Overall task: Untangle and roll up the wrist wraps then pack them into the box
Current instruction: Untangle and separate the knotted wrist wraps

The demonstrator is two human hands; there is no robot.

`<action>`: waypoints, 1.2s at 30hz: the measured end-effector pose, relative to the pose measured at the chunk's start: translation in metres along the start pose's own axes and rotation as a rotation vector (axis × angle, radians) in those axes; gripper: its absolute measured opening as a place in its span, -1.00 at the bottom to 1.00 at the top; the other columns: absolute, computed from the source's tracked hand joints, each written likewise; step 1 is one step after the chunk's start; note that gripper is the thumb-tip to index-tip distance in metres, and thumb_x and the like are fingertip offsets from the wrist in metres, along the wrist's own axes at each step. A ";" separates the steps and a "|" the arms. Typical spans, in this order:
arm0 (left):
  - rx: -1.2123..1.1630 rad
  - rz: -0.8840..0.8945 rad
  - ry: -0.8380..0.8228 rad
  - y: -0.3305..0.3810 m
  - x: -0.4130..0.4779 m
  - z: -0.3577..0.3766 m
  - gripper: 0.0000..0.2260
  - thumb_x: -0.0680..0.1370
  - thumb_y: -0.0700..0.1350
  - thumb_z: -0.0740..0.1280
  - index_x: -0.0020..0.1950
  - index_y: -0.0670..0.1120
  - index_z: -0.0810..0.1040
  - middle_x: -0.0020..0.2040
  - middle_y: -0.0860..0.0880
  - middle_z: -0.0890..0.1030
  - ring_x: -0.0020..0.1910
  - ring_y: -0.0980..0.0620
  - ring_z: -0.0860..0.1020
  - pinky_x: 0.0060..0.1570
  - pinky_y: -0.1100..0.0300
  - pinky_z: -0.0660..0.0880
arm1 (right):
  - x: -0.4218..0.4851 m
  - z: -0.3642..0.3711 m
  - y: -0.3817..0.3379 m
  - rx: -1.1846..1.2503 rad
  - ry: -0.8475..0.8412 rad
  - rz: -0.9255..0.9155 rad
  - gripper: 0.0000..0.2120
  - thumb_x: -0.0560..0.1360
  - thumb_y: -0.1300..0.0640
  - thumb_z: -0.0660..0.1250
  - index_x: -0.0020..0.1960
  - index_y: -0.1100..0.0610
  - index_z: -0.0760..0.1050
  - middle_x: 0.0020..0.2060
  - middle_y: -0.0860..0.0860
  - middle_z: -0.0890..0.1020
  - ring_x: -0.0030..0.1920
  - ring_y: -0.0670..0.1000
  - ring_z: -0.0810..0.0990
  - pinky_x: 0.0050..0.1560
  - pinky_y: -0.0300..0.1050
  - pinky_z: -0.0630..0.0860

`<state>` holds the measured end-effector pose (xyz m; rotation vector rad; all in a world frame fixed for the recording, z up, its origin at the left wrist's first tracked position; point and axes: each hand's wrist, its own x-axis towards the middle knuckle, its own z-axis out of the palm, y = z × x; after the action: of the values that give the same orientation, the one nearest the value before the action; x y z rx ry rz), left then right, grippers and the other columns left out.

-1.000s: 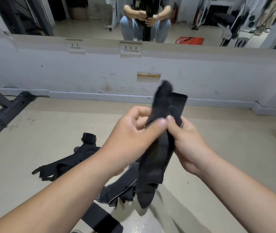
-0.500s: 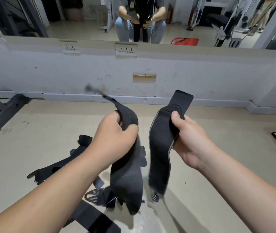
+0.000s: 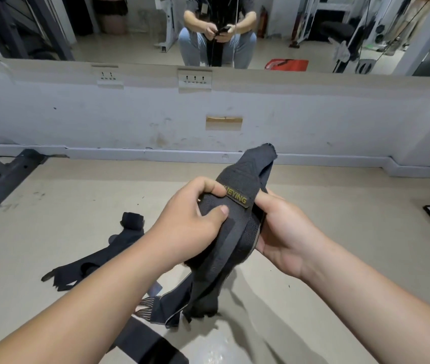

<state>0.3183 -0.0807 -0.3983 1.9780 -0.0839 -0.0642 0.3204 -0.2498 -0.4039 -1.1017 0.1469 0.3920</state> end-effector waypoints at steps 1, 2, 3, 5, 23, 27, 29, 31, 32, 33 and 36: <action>-0.044 -0.014 0.002 -0.001 0.000 -0.002 -0.80 0.58 -0.14 0.48 0.11 0.13 0.61 0.01 -0.06 0.70 -0.09 -0.03 0.70 -0.02 0.03 0.67 | 0.000 0.000 -0.001 0.018 -0.001 0.000 -0.76 0.70 0.12 0.25 0.31 0.07 0.60 0.17 0.12 0.74 0.16 0.11 0.74 0.22 0.08 0.66; -0.089 -0.022 -0.004 -0.001 0.000 -0.003 -0.79 0.59 -0.17 0.48 0.13 0.11 0.63 0.00 -0.04 0.71 -0.11 0.01 0.71 -0.06 0.10 0.67 | 0.000 0.000 -0.001 0.035 -0.004 0.000 -0.74 0.70 0.12 0.24 0.33 0.09 0.59 0.18 0.13 0.74 0.17 0.12 0.74 0.26 0.09 0.65; -0.140 -0.031 -0.022 -0.001 -0.001 -0.003 -0.78 0.59 -0.20 0.47 0.15 0.09 0.64 -0.02 -0.01 0.72 -0.14 0.08 0.71 -0.10 0.19 0.65 | 0.001 0.000 -0.002 0.052 -0.007 0.000 -0.72 0.70 0.11 0.24 0.36 0.11 0.56 0.20 0.15 0.73 0.19 0.15 0.72 0.31 0.13 0.61; -0.264 -0.056 -0.080 0.002 -0.005 -0.001 -0.76 0.61 -0.26 0.44 0.20 0.03 0.64 -0.10 0.01 0.76 -0.20 0.12 0.70 -0.16 0.27 0.61 | 0.004 -0.003 -0.004 0.070 -0.003 -0.003 -0.70 0.70 0.11 0.22 0.38 0.15 0.54 0.22 0.18 0.71 0.25 0.21 0.69 0.40 0.22 0.53; -0.306 -0.081 -0.068 -0.004 -0.007 0.005 -0.77 0.57 -0.36 0.41 0.03 -0.06 0.47 -0.36 0.07 0.48 -0.52 0.16 0.39 -0.52 0.35 0.34 | 0.011 -0.016 -0.002 -0.003 -0.005 -0.045 -0.66 0.64 0.07 0.36 0.37 0.13 0.55 0.28 0.20 0.68 0.23 0.19 0.70 0.29 0.15 0.60; -0.495 -0.110 0.031 0.003 -0.004 0.001 -0.70 0.55 -0.24 0.51 0.20 -0.04 0.50 -0.16 -0.05 0.66 -0.27 0.01 0.70 -0.36 0.21 0.56 | 0.012 -0.010 0.003 -0.096 0.034 -0.093 -0.72 0.69 0.03 0.32 0.34 0.13 0.59 0.19 0.16 0.73 0.21 0.21 0.71 0.29 0.15 0.61; -0.547 -0.115 0.027 0.003 -0.003 0.000 -0.65 0.57 -0.25 0.49 0.29 0.01 0.53 -0.06 -0.06 0.72 -0.13 -0.05 0.74 -0.22 0.11 0.61 | 0.012 -0.009 0.004 -0.152 0.065 -0.110 -0.74 0.69 0.03 0.33 0.31 0.11 0.62 0.14 0.13 0.75 0.11 0.15 0.75 0.14 0.06 0.66; -0.658 -0.069 -0.002 0.006 -0.003 0.000 -0.66 0.61 -0.32 0.41 0.32 -0.03 0.56 0.06 -0.08 0.75 -0.02 -0.05 0.74 -0.12 0.12 0.64 | 0.015 -0.012 0.008 -0.162 0.152 -0.109 -0.76 0.72 0.03 0.28 0.27 0.09 0.63 0.08 0.10 0.77 0.04 0.11 0.76 0.03 0.00 0.66; -0.710 -0.022 -0.008 0.010 -0.004 -0.001 -0.67 0.62 -0.35 0.37 0.32 -0.05 0.57 0.06 -0.08 0.75 -0.02 -0.03 0.73 -0.10 0.14 0.65 | 0.018 -0.015 0.011 -0.150 0.217 -0.091 -0.76 0.73 0.04 0.25 0.26 0.09 0.63 0.06 0.10 0.77 0.04 0.12 0.77 0.05 0.02 0.67; -0.743 0.021 0.000 0.013 -0.004 -0.003 -0.68 0.63 -0.38 0.34 0.30 -0.06 0.57 0.05 -0.07 0.75 -0.03 -0.01 0.72 -0.09 0.16 0.65 | 0.021 -0.018 0.012 -0.134 0.277 -0.064 -0.74 0.74 0.05 0.23 0.26 0.12 0.63 0.05 0.11 0.78 0.06 0.14 0.77 0.09 0.07 0.68; -0.732 0.074 0.019 0.017 -0.003 -0.006 -0.68 0.62 -0.39 0.34 0.28 -0.06 0.55 0.01 -0.06 0.74 -0.08 0.00 0.72 -0.12 0.17 0.64 | 0.024 -0.024 0.008 -0.107 0.276 -0.006 -0.74 0.74 0.06 0.23 0.30 0.10 0.62 0.10 0.09 0.77 0.14 0.15 0.75 0.22 0.11 0.64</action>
<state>0.3149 -0.0818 -0.3803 1.2428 -0.1038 -0.0226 0.3415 -0.2620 -0.4288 -1.2588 0.3695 0.2426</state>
